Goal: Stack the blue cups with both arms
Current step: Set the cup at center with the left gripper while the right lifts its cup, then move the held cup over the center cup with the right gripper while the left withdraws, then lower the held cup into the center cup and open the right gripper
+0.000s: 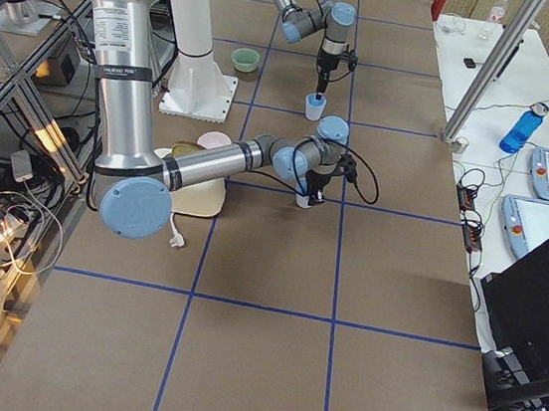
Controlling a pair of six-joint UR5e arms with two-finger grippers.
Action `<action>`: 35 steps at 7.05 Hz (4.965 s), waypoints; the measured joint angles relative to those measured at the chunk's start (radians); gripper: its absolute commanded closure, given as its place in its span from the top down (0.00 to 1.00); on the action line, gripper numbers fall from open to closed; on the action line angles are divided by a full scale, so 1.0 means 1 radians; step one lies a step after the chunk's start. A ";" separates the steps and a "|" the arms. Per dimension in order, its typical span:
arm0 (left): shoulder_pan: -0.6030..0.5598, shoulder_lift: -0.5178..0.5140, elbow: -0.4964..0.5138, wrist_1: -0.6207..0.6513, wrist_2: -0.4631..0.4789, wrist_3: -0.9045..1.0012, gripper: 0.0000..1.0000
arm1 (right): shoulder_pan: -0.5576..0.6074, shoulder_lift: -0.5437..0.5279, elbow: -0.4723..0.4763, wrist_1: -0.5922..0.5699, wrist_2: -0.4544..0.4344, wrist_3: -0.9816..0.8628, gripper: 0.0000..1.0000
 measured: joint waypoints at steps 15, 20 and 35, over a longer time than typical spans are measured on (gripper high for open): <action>-0.279 0.284 -0.178 0.013 -0.162 0.345 0.71 | -0.088 0.356 0.068 -0.241 0.066 0.261 0.00; -0.450 0.492 -0.185 0.039 -0.184 0.785 0.72 | -0.242 0.539 0.054 -0.354 -0.016 0.349 0.00; -0.454 0.506 -0.175 0.040 -0.184 0.815 0.72 | -0.283 0.663 -0.133 -0.308 -0.060 0.345 0.00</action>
